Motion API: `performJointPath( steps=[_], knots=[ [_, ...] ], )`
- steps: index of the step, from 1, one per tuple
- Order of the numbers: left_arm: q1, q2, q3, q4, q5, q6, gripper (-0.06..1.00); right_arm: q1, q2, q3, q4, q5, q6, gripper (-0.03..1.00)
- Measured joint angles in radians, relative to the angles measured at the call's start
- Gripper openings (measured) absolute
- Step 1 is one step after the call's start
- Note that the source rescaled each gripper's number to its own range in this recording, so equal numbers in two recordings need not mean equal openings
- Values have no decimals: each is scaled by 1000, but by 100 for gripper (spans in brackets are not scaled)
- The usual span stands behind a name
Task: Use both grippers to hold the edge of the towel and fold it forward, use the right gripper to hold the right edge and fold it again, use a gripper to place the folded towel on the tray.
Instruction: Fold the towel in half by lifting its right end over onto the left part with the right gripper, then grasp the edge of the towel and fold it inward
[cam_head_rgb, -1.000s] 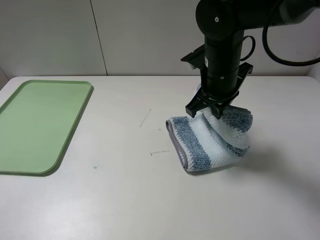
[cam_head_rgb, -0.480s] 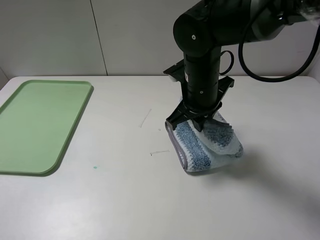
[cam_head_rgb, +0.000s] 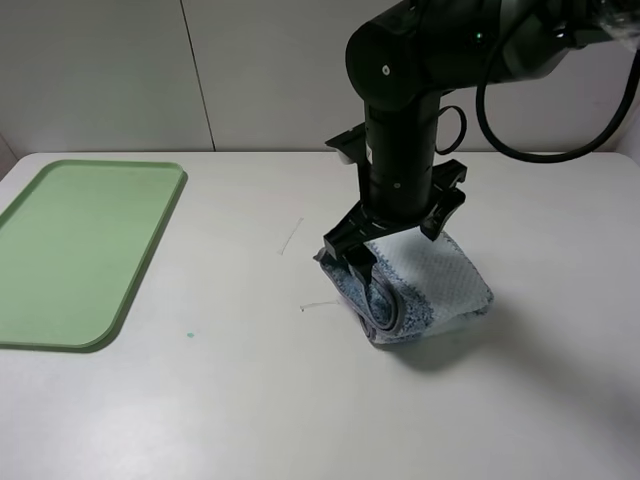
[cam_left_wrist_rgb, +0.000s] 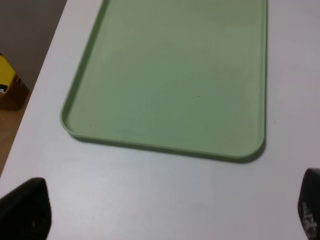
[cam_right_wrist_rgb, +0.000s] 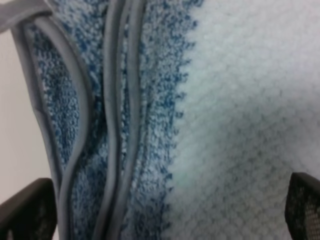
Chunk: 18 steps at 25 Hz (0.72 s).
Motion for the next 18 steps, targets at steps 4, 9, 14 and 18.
performJointPath(
  steps=[4,9,14,18],
  knots=[
    [0,0,0,0,0,0,99,0,1,-68,3,76,0,100],
    [0,0,0,0,0,0,99,0,-64,-91,86,87,-55,100],
    [0,0,0,0,0,0,99,0,-181,-91,195,88,-91,100],
    [0,0,0,0,0,0,99,0,-286,-90,207,89,-95,100]
  ],
)
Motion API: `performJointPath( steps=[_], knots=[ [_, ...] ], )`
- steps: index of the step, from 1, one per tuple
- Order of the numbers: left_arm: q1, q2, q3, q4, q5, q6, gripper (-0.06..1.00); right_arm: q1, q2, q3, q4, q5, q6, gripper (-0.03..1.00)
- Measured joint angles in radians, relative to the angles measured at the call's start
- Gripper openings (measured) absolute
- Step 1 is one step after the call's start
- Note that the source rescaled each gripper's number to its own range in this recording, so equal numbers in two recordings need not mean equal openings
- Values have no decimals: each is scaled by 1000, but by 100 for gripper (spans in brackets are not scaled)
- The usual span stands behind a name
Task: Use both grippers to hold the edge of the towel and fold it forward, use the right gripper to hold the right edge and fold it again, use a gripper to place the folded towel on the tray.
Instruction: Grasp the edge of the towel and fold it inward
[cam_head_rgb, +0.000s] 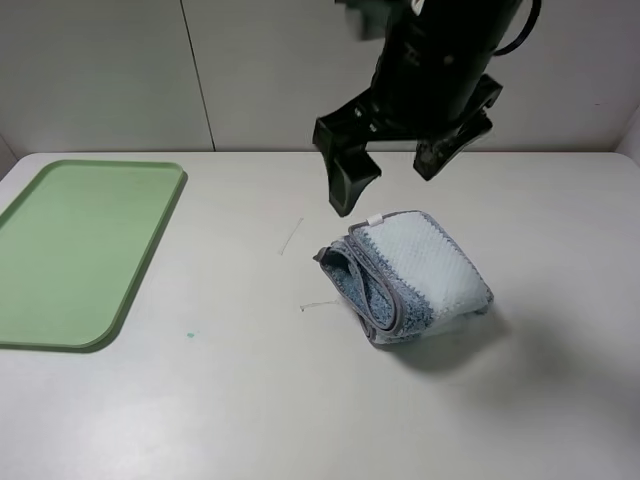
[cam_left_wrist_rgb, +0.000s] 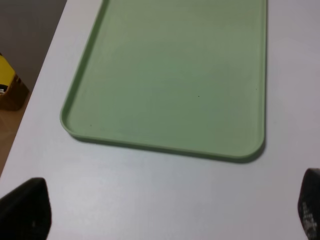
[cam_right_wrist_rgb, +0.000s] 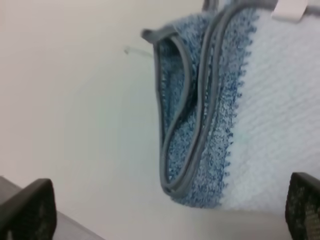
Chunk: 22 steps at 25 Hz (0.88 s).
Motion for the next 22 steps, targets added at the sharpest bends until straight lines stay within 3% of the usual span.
performJointPath(
  steps=[5,22],
  knots=[
    [0,0,0,0,0,0,99,0,-120,56,1,1,-1,100],
    [0,0,0,0,0,0,99,0,-804,538,2,7,-1,100]
  ],
)
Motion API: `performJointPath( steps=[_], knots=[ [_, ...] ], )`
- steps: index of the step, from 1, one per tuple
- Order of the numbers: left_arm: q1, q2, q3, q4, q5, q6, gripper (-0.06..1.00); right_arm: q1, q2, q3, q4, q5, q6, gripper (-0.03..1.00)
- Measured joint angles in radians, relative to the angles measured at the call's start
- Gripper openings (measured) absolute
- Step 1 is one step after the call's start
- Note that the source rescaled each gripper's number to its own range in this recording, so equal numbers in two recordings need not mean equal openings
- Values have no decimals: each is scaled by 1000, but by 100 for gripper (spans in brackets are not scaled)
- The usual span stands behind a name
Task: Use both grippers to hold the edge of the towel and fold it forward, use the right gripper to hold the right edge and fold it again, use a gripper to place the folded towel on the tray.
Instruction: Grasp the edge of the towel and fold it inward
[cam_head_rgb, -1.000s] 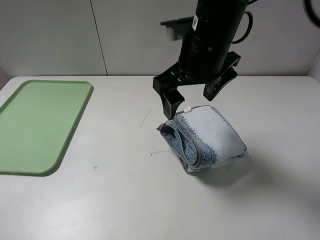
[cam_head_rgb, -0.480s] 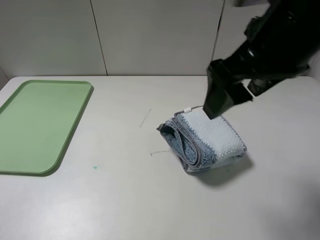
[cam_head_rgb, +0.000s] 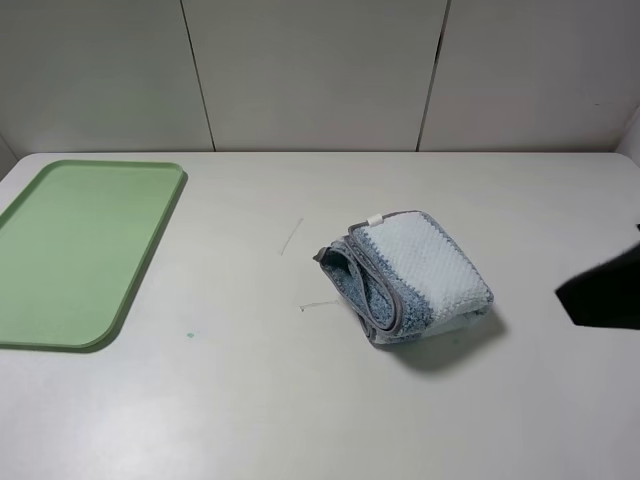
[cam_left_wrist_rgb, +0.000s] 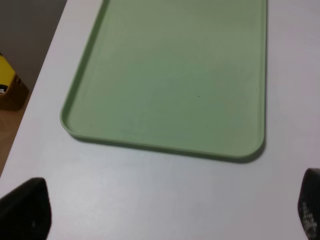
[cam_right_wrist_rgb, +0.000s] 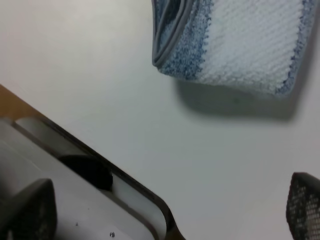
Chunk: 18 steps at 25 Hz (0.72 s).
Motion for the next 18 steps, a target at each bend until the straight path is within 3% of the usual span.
performJointPath(
  steps=[7,10,18],
  knots=[
    [0,0,0,0,0,0,99,-17,-352,143,-32,2,0,100],
    [0,0,0,0,0,0,99,-111,-478,195,-56,2,-1,100],
    [0,0,0,0,0,0,99,-478,-741,326,-143,-27,-95,100]
  ],
)
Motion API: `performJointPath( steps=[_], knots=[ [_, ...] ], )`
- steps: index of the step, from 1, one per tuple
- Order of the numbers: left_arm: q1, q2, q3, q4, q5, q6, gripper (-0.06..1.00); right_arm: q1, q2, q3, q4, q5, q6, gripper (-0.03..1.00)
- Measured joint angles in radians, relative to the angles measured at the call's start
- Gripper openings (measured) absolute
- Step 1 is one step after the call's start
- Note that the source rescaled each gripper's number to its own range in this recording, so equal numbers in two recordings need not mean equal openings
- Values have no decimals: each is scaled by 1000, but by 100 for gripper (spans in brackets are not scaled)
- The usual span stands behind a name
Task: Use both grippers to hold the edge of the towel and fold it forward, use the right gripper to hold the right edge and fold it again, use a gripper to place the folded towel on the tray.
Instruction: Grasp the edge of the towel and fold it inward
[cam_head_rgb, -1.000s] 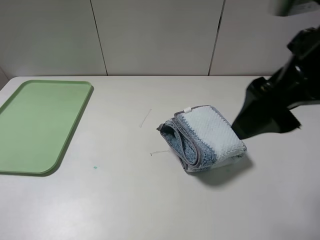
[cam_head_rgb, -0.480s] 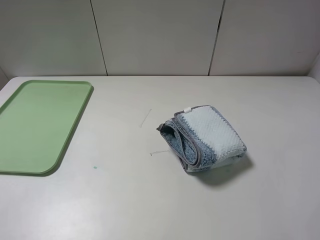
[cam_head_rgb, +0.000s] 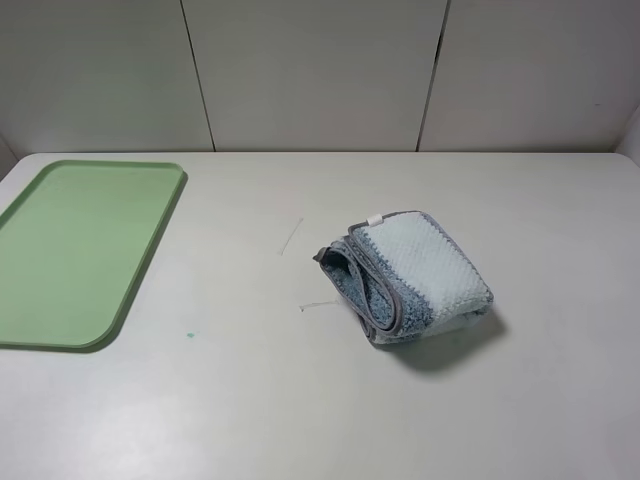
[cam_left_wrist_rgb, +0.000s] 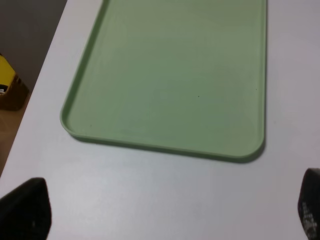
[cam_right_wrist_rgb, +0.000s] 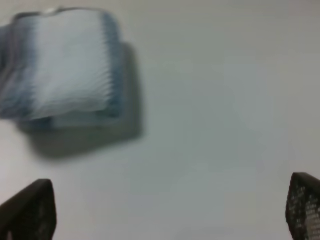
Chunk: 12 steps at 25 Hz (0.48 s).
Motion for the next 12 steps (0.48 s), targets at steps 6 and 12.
performJointPath(
  steps=[6,12],
  knots=[
    [0,0,0,0,0,0,99,-167,-100,103,25,-144,-13,100],
    [0,0,0,0,0,0,99,-235,-102,110,30,-163,-17,100]
  ],
)
